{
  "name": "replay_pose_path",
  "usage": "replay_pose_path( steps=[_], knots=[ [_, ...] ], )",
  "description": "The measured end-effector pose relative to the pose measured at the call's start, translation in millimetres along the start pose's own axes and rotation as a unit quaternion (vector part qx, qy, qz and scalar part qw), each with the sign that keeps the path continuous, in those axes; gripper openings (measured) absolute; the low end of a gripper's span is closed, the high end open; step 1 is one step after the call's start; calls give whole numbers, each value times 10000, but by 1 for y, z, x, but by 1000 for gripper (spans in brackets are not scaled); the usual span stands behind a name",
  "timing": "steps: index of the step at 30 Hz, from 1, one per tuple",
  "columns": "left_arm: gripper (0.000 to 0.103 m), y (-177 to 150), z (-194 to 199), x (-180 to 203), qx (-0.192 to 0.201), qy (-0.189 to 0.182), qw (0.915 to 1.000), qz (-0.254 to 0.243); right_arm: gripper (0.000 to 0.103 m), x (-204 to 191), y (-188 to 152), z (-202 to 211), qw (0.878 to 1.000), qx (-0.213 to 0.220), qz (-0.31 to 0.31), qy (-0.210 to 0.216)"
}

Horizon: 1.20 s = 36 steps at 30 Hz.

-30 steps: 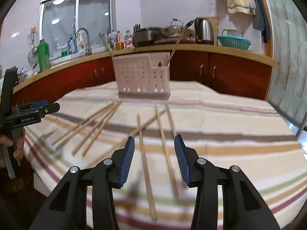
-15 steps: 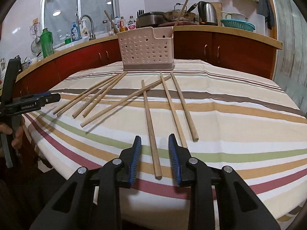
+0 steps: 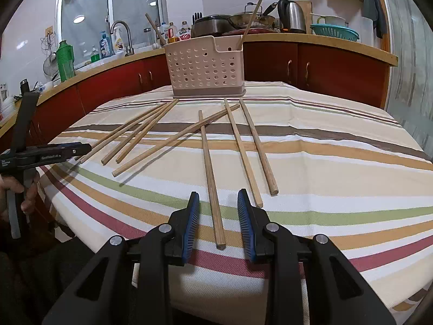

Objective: Organize utensils
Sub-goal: 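Move the right tool back to the chopsticks and grasp another one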

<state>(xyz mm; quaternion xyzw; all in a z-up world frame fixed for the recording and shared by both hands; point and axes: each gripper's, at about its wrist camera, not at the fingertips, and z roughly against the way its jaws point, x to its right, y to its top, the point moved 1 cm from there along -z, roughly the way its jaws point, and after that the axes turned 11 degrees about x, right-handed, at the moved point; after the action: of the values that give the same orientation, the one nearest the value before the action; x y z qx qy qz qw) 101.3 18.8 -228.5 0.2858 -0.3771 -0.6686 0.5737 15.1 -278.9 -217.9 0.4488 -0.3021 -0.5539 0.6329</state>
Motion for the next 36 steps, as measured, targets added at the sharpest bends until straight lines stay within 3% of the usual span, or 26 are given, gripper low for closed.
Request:
replay_pose_path(
  steps=[3,8,12,15,17,26,36],
  knots=[
    [40,0,-1,2,12,0,10000,-33,30,1,-1,2,10000,6,-7,16],
    [20,-1,1,-2,69,16,9999,106,29,1,-2,4,10000,18,-29,27],
    [16,-3,3,2,109,4,9999,-23,23,2,-3,5,10000,15,-31,15],
    [8,-4,2,11,120,-44,9996,-254,15,2,-3,5,10000,4,-35,31],
    [7,-5,3,13,127,-48,9994,-314,9,-1,-3,5,10000,-17,8,84],
    [7,-4,6,13,128,-104,9993,-322,8,-4,2,8,10000,51,40,68],
    [7,14,35,9,646,13,9973,-335,7,-9,36,27,9988,483,12,113]
  ],
)
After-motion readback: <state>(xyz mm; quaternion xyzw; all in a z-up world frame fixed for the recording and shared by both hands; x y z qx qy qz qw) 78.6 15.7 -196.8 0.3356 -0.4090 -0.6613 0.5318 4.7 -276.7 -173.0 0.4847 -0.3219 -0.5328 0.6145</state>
